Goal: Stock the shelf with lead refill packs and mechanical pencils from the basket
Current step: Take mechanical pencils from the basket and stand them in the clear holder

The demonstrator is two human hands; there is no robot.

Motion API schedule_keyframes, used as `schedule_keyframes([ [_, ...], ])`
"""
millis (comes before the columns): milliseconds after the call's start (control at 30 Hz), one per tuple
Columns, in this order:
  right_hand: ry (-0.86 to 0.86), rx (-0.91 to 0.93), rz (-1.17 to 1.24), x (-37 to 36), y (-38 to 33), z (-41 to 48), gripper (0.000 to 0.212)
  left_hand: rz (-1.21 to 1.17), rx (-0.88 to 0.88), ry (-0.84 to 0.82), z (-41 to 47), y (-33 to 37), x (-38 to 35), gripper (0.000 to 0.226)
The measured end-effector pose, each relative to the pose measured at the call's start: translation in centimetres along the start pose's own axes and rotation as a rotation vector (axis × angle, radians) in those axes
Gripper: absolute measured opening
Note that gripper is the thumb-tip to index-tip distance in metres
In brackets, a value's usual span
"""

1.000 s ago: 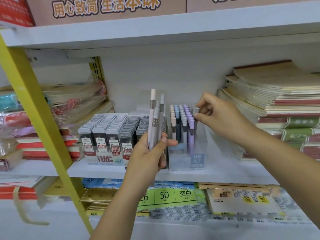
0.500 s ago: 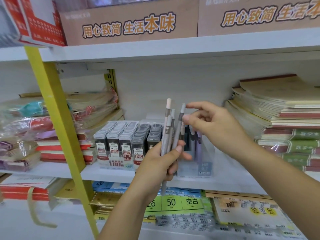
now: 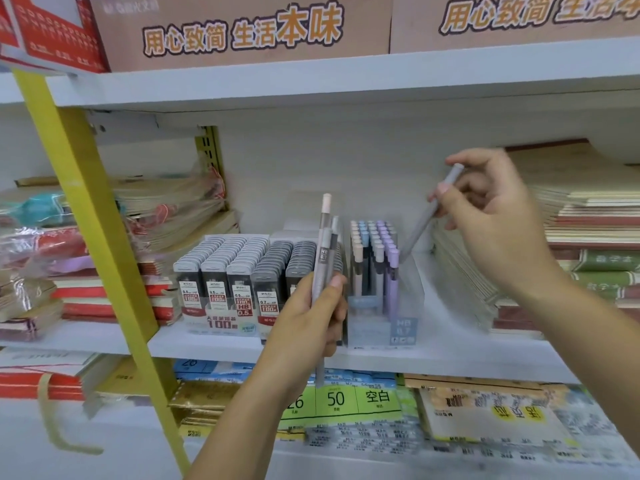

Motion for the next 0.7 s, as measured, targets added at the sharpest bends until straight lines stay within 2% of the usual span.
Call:
schedule_keyframes([
  [100, -0.104, 0.015, -0.165, -1.1, 1.3, -0.5, 0.031, -0.027, 0.009, 0.012, 0.2, -0.2, -0.2, 0.014],
  [267, -0.274, 0.024, -0.337, -2.7, 3.0, -2.5, 0.023, -0.005, -0.023, 0.034, 0.2, 0.1, -0.2, 0.017],
  [500, -0.358, -0.01, -0.324, -3.1, 3.0, -3.0, 0.023, 0.09, -0.083, 0.051, 0.1, 0.2, -0.3, 0.012],
  [700, -0.36, -0.004, -0.456, -3.2, 4.6, -2.7, 0.022, 0.072, -0.07, 0.05, -0.1, 0.1, -0.1, 0.016],
])
Point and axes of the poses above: each hand's wrist, its own z-axis towards the middle knuckle, its own x-axis out of the back of the hand, y = z × x, the point moved 6 cm from there along z, towards the middle knuckle, and after that the axes turned 12 degrees about y, right-handed, at the moved point
